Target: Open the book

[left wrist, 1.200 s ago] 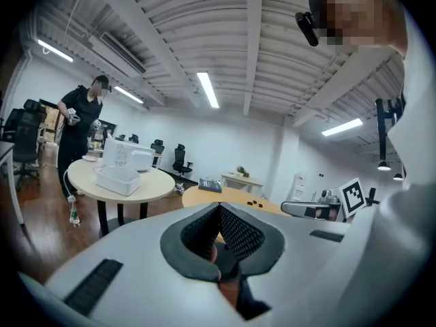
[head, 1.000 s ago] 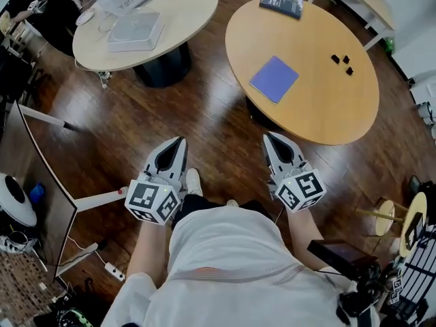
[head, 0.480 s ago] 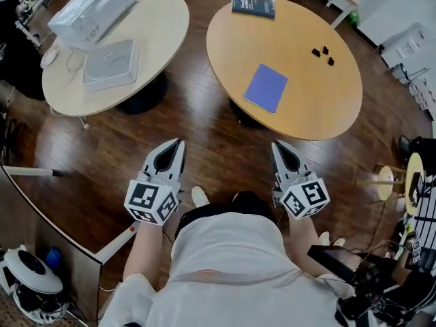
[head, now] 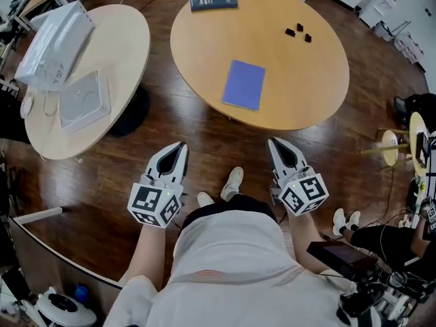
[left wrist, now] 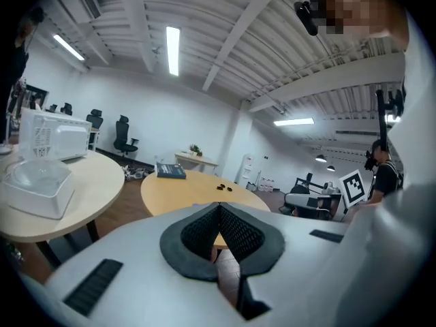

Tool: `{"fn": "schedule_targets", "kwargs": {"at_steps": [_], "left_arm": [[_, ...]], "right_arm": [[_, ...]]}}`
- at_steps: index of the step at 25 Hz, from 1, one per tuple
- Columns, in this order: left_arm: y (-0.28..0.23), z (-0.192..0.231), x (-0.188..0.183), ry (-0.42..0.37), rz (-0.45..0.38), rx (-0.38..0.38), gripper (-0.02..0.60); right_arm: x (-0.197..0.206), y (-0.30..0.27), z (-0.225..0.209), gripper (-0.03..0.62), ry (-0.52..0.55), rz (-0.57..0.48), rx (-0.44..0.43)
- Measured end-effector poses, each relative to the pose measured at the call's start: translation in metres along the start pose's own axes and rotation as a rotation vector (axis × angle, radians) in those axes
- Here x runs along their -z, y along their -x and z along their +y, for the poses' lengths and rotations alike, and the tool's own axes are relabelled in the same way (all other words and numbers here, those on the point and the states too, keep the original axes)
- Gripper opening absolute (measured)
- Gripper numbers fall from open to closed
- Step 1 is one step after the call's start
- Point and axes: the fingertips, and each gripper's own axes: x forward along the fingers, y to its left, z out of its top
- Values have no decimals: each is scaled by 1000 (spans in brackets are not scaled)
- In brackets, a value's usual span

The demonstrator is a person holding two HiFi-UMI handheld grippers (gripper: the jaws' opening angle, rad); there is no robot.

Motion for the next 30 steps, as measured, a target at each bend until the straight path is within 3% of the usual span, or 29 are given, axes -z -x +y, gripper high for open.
{"fn": "schedule_targets", "kwargs": {"at_steps": [8, 14, 19, 24, 30], "left_arm": [[-98, -31, -26, -70, 54, 76, 11], [-155, -46, -24, -106, 105, 77, 11], [-198, -68, -2, -146, 149, 184, 11], [-247, -68, 22, -241, 204, 236, 11], [-291, -64, 58, -459, 294, 326, 11]], "right_arm": [[-18, -8, -78, 3, -22, -28, 45], [-6, -20, -128, 3, -63, 14, 41], [4, -27, -160, 3, -97, 30, 69], [31, -33, -179, 3, -145, 55, 123], [62, -37, -195, 3, -207, 54, 250]]}}
